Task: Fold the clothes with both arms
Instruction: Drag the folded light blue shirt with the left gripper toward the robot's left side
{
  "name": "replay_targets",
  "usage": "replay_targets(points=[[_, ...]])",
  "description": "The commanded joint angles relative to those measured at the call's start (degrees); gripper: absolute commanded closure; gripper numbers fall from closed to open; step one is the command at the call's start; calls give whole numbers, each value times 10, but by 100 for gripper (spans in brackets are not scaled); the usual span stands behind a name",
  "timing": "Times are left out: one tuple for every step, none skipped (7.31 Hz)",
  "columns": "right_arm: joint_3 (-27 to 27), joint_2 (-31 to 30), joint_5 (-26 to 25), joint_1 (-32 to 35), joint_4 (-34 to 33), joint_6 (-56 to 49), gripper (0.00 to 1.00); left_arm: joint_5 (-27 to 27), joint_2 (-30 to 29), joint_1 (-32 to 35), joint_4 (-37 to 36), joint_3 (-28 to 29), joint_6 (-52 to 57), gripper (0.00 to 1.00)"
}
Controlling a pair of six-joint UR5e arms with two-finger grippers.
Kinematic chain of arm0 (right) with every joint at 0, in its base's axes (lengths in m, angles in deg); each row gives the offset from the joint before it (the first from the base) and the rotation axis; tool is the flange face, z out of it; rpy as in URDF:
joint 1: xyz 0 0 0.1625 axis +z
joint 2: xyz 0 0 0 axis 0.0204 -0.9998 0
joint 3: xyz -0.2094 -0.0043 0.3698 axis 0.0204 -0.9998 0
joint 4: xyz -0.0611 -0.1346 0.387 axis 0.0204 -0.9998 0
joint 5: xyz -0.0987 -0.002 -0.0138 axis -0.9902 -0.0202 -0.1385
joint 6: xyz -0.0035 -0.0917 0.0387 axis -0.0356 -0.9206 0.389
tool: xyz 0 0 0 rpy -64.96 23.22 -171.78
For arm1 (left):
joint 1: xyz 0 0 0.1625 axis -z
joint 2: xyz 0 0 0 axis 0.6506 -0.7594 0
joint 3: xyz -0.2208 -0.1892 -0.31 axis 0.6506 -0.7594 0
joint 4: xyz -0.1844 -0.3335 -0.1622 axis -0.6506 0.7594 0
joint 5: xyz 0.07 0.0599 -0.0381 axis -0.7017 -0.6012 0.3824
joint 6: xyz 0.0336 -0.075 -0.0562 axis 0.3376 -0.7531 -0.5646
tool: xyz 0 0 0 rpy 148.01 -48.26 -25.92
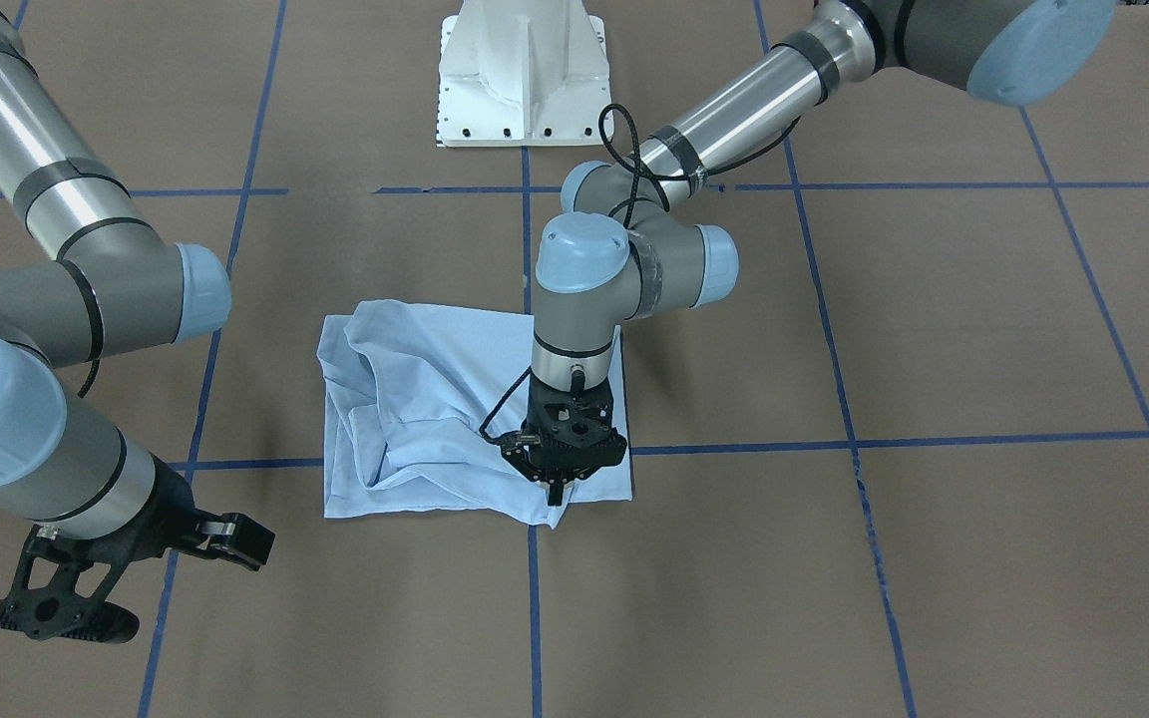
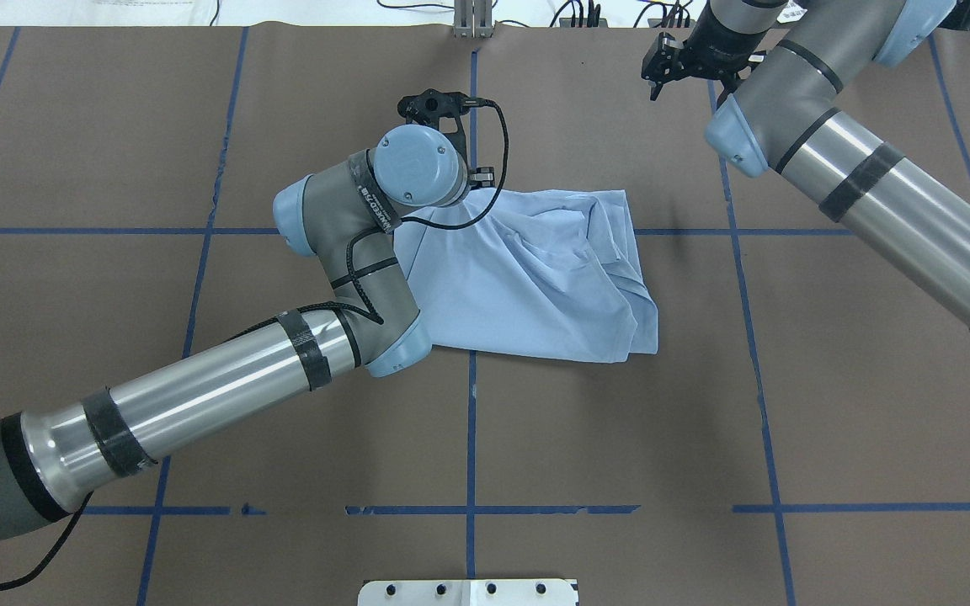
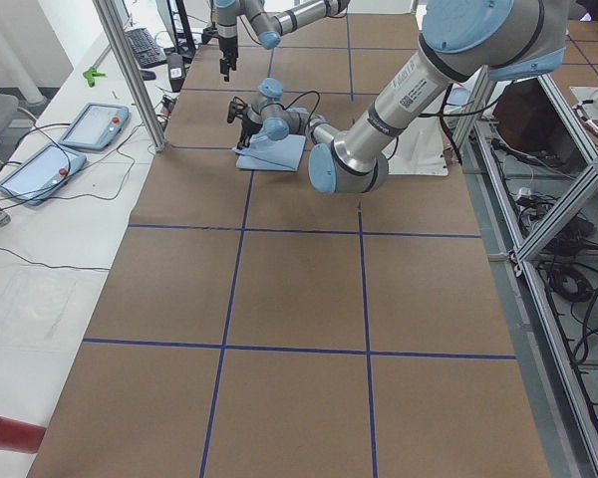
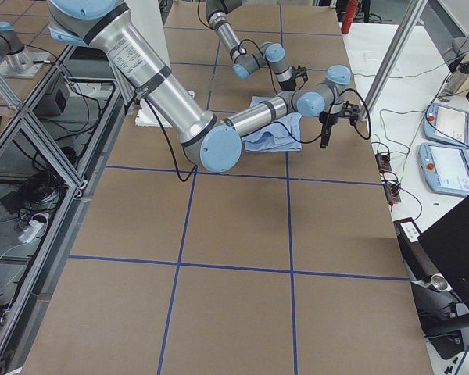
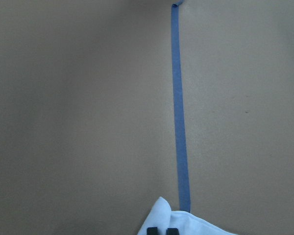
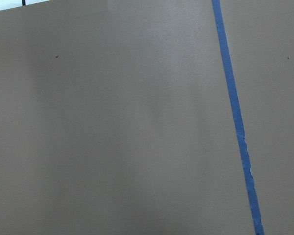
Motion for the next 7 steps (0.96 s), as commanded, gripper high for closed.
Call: replay_targets(points=[[0,-2,0,0,0,0,0,0,0,19,-29,0,29,100],[0,-5,0,0,1,0,0,-1,1,30,-54,0,56,100],[0,-5,0,0,1,1,0,-1,7,36,-66,0,68,100],[0,-6,0,0,1,1,0,-1,7,45,-80,0,87,100],[0,-7,0,0,1,1,0,-1,6,55,-83,-1,100,100],[0,-10,0,0,1,1,0,0,5,57,-83,-5,101,100],[0,-10,0,0,1,1,0,3,6,66,-86,-25,102,100]])
